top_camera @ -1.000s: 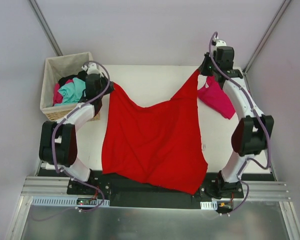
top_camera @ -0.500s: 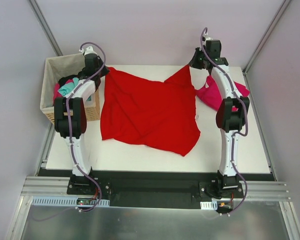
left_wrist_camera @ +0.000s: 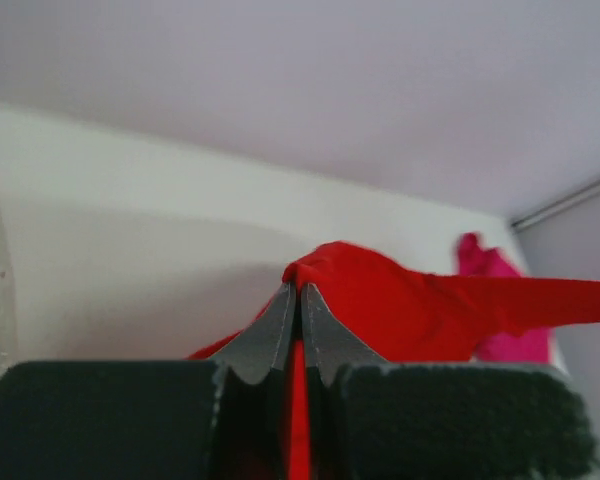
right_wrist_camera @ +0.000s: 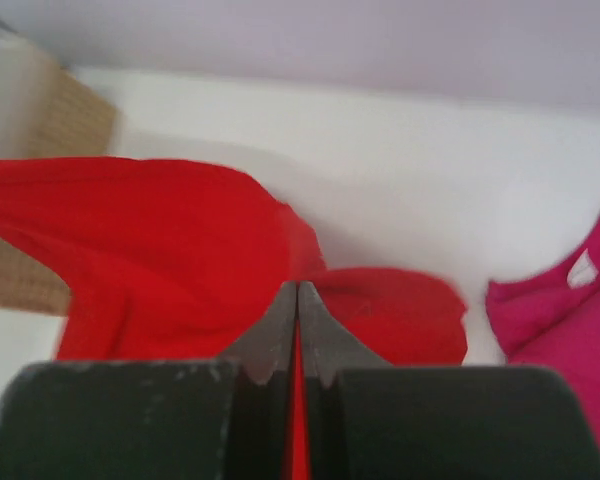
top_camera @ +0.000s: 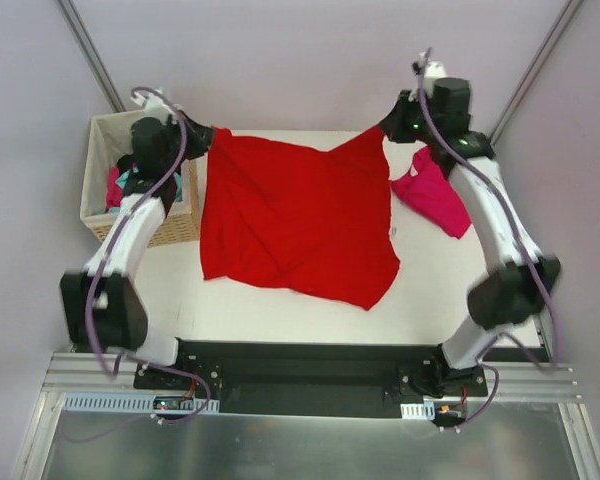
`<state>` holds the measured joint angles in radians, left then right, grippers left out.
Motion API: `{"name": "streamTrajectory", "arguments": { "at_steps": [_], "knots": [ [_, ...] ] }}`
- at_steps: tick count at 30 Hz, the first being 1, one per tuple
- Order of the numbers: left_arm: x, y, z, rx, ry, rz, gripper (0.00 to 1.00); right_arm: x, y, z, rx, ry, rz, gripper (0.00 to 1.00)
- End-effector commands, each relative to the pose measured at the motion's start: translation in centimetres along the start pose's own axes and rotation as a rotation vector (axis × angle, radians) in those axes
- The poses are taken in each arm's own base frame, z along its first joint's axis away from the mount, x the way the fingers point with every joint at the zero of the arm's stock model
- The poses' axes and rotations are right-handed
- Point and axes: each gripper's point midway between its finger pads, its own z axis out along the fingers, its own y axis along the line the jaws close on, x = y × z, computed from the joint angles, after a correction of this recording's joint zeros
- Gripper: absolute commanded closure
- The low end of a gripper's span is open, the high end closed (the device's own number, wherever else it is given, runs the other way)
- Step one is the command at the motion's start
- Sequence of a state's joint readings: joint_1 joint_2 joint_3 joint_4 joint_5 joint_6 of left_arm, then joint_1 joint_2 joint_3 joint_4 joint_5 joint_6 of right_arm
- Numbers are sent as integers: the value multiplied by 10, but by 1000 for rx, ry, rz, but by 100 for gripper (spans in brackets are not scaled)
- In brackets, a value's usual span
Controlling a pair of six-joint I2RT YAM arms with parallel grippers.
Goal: Fold and stack the t-shirts
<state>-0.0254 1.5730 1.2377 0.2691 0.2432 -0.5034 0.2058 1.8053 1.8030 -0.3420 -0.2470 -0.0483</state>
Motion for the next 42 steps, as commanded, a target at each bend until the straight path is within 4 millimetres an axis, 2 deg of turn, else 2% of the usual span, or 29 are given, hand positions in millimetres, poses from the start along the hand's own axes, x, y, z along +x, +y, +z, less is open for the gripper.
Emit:
{"name": "streamTrajectory", "arguments": {
  "at_steps": [1,2,3,4,5,6,7,8,9,10,11,16,20,24,27,28,29,30,31,32,33,34,35,36,37,38,39,40,42],
  "knots": [
    [-133,-162,-170,440,-401,169,100,-144,117,-263,-188,-649,-248,99],
    [-149,-187,-220,489,-479,211,100,-146,127,-302,-205,-714,-268,99],
    [-156,-199,-247,510,-518,239,100,-143,139,-360,-216,-805,-300,99],
    [-156,-204,-267,508,-518,245,100,-142,146,-398,-225,-865,-323,99],
    [-166,-225,-318,555,-597,285,100,-137,151,-423,-228,-897,-340,99],
    [-167,-232,-340,568,-623,308,100,-123,155,-462,-232,-940,-356,99],
    [-167,-238,-361,575,-638,316,100,-118,160,-484,-239,-972,-375,99],
    [-164,-245,-391,599,-678,328,100,-112,163,-504,-246,-1003,-386,99],
    [-161,-249,-406,615,-689,329,100,-104,165,-522,-253,-1029,-393,99],
    [-158,-253,-419,636,-697,329,100,-93,169,-548,-264,-1077,-404,99],
    [-154,-258,-438,661,-720,334,100,-88,171,-563,-271,-1105,-410,99],
    [-148,-272,-478,732,-755,344,100,-68,179,-605,-301,-1172,-428,99],
    [-147,-276,-487,749,-760,354,100,-67,180,-606,-307,-1173,-438,99],
    [-147,-274,-476,739,-741,348,100,-75,174,-586,-279,-1149,-431,99],
    [-145,-264,-450,707,-697,335,100,-85,159,-548,-210,-1085,-417,99],
    [-140,-257,-431,689,-659,321,100,-85,152,-525,-189,-1038,-408,99],
    [-137,-252,-414,680,-622,310,100,-87,147,-512,-175,-1017,-404,99],
    [-127,-239,-389,652,-570,287,100,-90,140,-491,-150,-983,-394,99],
    [-124,-233,-371,644,-551,277,100,-86,131,-461,-133,-926,-381,99],
    [-119,-224,-354,624,-527,259,100,-88,124,-442,-111,-900,-372,99],
    [-101,-204,-323,584,-463,224,100,-88,113,-415,-80,-850,-353,99],
    [-97,-194,-303,568,-455,213,100,-87,106,-393,-63,-809,-339,99],
    [-89,-182,-285,539,-434,188,100,-77,94,-359,-46,-744,-323,99],
    [-66,-159,-255,495,-372,155,100,-73,87,-338,-33,-709,-308,99],
    [-58,-147,-233,476,-350,137,100,-66,75,-299,-15,-629,-282,99],
    [-49,-136,-217,454,-332,121,100,-59,67,-273,-7,-591,-269,99],
    [-30,-115,-195,410,-286,97,100,-54,60,-251,-1,-552,-252,99],
    [-14,-97,-168,365,-232,68,100,-47,44,-214,21,-480,-225,99],
    [-7,-83,-143,337,-216,24,100,-41,31,-175,18,-416,-184,99]
  ]
}}
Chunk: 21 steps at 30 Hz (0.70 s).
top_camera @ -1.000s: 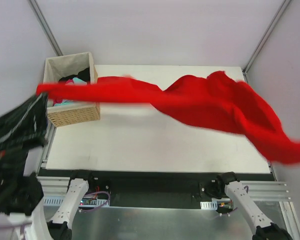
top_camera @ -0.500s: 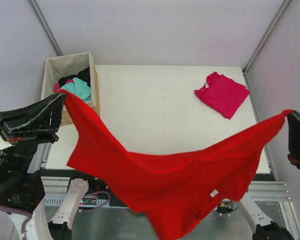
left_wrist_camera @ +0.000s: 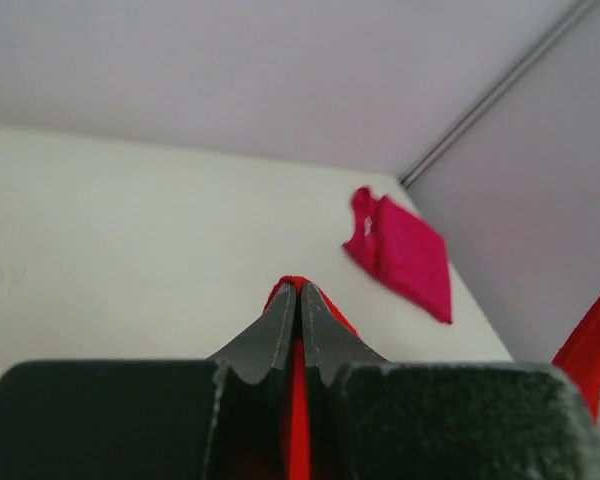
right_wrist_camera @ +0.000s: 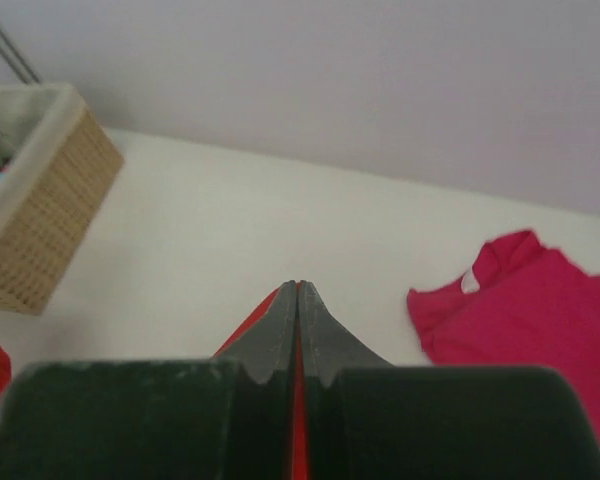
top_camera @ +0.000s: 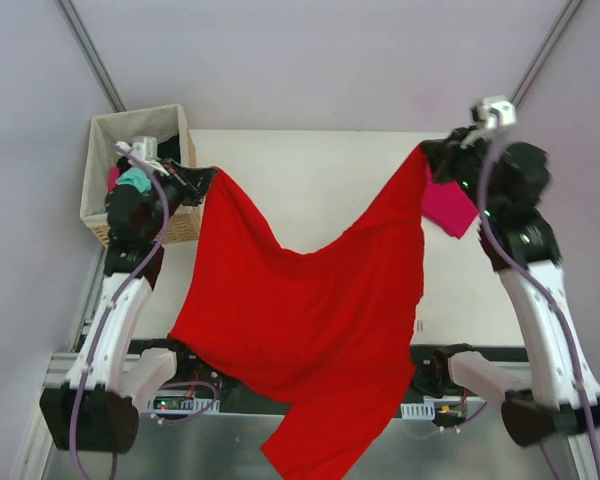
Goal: Fold and stack the t-shirts
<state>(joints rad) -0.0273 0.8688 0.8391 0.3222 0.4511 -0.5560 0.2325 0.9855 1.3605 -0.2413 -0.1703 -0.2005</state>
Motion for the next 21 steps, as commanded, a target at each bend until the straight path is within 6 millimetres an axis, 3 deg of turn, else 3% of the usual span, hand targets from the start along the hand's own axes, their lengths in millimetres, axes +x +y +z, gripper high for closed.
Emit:
{"name": "streamTrajectory", "arguments": {
  "at_steps": [1,2,3,4,5,6,7,8,9,10,11,12,13,14,15,16,17,18,19,20,21],
  "knots": [
    [30,53,46,-71,1,-73,100,63,-39,88,65,124,82,99],
    [36,62,56,-93,12,-78,100,74,-45,101,73,149,106,99],
    [35,70,69,-113,12,-78,100,72,-48,114,64,150,116,99],
    [62,98,87,-167,77,-108,100,82,-55,128,69,176,131,99],
    [69,105,97,-171,102,-118,100,110,-63,149,75,239,149,99],
    [64,106,113,-158,97,-114,100,122,-68,160,77,266,163,99],
    [88,126,126,-191,145,-137,100,116,-72,171,77,257,165,99],
    [94,132,135,-194,157,-142,100,146,-79,188,85,318,180,99],
    [84,132,149,-180,143,-135,100,150,-82,196,88,329,183,99],
    [102,148,158,-205,177,-157,100,141,-86,205,89,317,180,99],
    [106,155,165,-215,183,-161,100,147,-91,214,93,331,182,99],
    [98,158,176,-221,173,-159,100,171,-100,227,103,377,190,99],
    [113,172,183,-245,198,-172,100,158,-102,237,104,363,184,99],
    [112,180,188,-275,188,-170,100,162,-106,244,109,370,186,99],
    [104,183,196,-287,172,-166,100,187,-113,256,117,413,200,99],
    [115,195,199,-320,193,-177,100,188,-116,261,120,422,204,99],
    [114,206,200,-370,178,-172,100,173,-117,269,116,388,198,99],
    [108,210,204,-392,162,-172,100,178,-120,275,119,393,203,99],
    [114,219,204,-432,171,-178,100,198,-123,282,124,428,221,99],
    [114,225,205,-459,169,-175,100,188,-125,290,123,403,221,99],
    [110,234,212,-485,158,-164,100,194,-127,293,127,410,230,99]
  ]
}}
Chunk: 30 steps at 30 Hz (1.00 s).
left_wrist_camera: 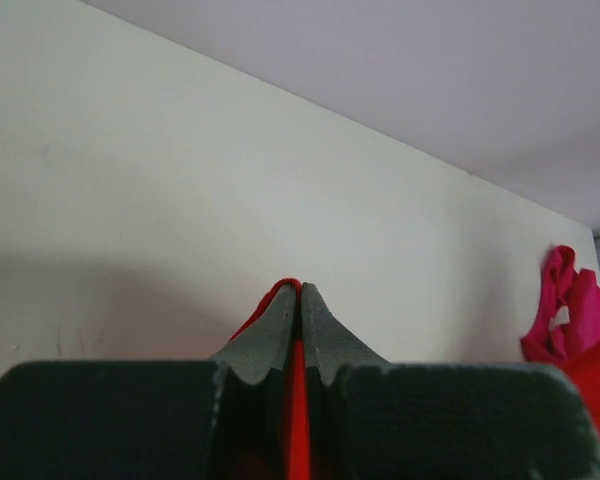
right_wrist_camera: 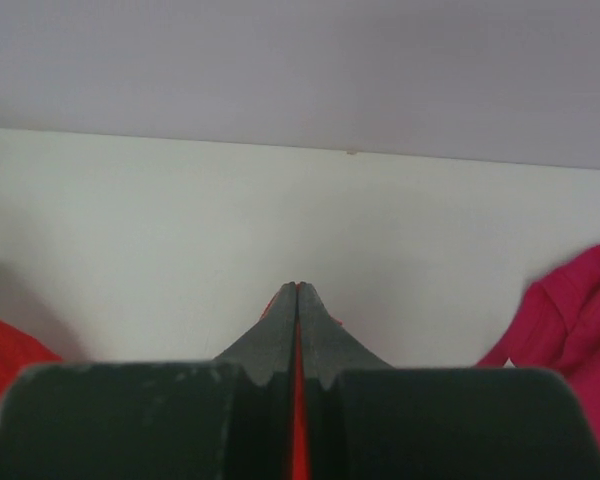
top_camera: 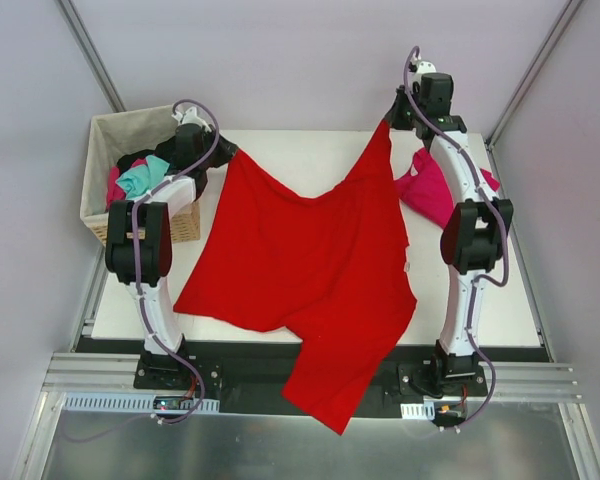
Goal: Fold and stack the t-shirts
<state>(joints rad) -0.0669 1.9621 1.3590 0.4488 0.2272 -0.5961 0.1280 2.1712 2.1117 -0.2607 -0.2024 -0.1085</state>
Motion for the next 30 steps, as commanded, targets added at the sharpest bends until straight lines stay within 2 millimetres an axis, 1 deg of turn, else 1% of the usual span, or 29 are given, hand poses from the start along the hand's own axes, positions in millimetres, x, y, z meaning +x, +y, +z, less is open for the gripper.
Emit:
{"name": "streamTrajectory", "arguments": {
  "at_steps": [1,2,3,4,6,7,8,9,10,11,12,13,14,15,16,17,18,19,20,21,22,23,24,25,26,27,28,29,30],
  "knots": [
    [-33,8,19,-115,-84,4,100,-3,-7,21,-2,7,46,99],
    [-29,15,22,-147,-56,8,100,-3,-8,24,-2,6,58,99],
    [-35,18,29,-163,-66,12,100,0,-9,27,-1,8,64,99],
    [-36,20,31,-173,-66,16,100,2,-10,30,0,10,67,99],
    [-38,27,34,-195,-66,9,100,15,-15,36,7,33,78,99],
    [-35,35,36,-218,-65,4,100,17,-16,38,8,37,79,98],
    [-32,39,37,-234,-61,2,100,25,-18,42,12,53,84,93],
    [-29,44,37,-247,-48,-3,93,30,-19,44,14,63,88,83],
    [-24,55,38,-289,-45,-7,78,34,-20,46,15,71,92,47],
    [-22,60,39,-307,-41,-13,57,37,-21,47,16,74,94,26],
    [-17,68,37,-330,-27,-21,3,37,-22,48,17,72,99,10],
    [-14,72,37,-344,-24,-32,1,37,-21,48,15,69,100,4],
    [-14,76,36,-360,-28,-33,1,35,-19,46,11,66,100,4],
    [-11,79,33,-370,-25,-35,1,22,-14,37,5,40,94,4],
    [-19,74,28,-369,-45,-32,1,12,-11,32,-3,12,84,4],
    [-22,72,23,-372,-57,-32,1,12,-11,28,0,11,83,4],
    [-39,57,15,-341,-95,-27,1,-11,-1,8,-13,-36,69,4],
    [-50,46,10,-312,-122,-23,1,-20,1,-1,-15,-56,57,4],
    [-52,36,5,-276,-122,-22,1,-21,3,-11,-5,-56,45,4],
    [-68,14,-6,-219,-146,-20,1,-24,3,-22,11,-62,34,4],
    [-73,1,-11,-179,-152,-32,1,-46,7,-50,23,-111,3,4],
    [-70,-12,-15,-130,-128,-38,1,-25,-5,-54,74,-68,7,4],
    [-68,-35,-23,-47,-88,-43,1,-23,-14,-64,105,-62,10,4],
    [-64,-45,-28,-17,-70,-62,1,-23,-20,-83,132,-53,20,4],
    [-48,-52,-31,1,-32,-65,1,-12,-33,-89,182,-29,34,4],
    [-47,-64,-41,24,-30,-60,1,15,-50,-94,231,39,56,4],
    [-41,-67,-44,24,-23,-50,1,23,-58,-99,263,57,60,4],
    [-25,-71,-47,23,4,-42,1,34,-75,-101,340,85,58,4],
    [-25,-75,-52,26,0,-26,1,48,-89,-105,386,137,67,4]
  ]
}}
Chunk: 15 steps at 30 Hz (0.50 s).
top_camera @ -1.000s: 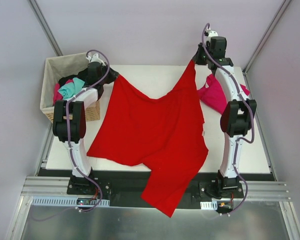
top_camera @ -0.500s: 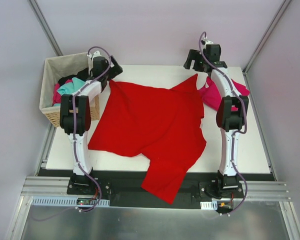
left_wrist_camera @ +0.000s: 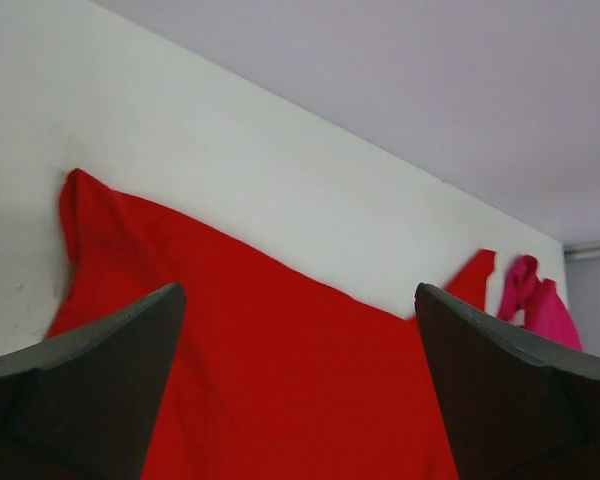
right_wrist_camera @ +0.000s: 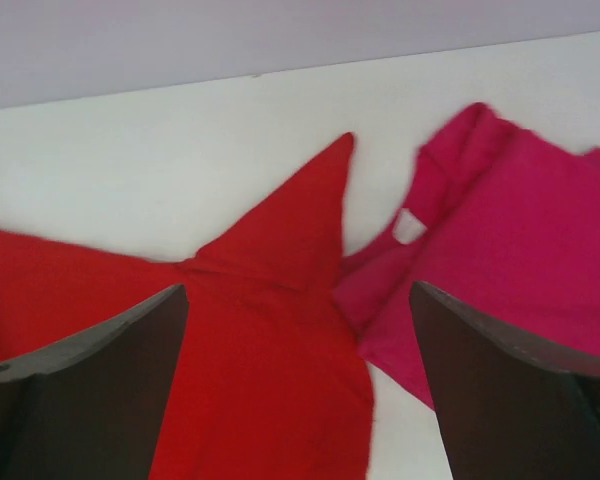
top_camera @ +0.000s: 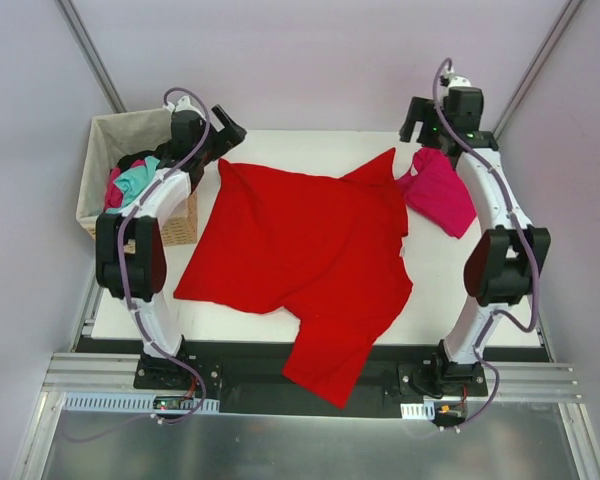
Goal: Fold and stack the t-shirts
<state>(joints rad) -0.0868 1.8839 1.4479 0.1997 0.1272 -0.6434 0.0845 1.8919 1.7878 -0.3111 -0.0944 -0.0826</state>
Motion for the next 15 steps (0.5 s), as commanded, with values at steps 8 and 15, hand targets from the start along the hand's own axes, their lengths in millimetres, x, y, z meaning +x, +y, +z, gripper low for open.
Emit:
{"name": "streamTrajectory", "arguments": {
  "at_steps": [8,15],
  "knots": [
    [16,-48,-49,100,43,51,1,65,-144,7,514,302,133,4],
    [16,-37,-44,60,54,92,1,98,-175,22,597,408,194,4]
  ]
}}
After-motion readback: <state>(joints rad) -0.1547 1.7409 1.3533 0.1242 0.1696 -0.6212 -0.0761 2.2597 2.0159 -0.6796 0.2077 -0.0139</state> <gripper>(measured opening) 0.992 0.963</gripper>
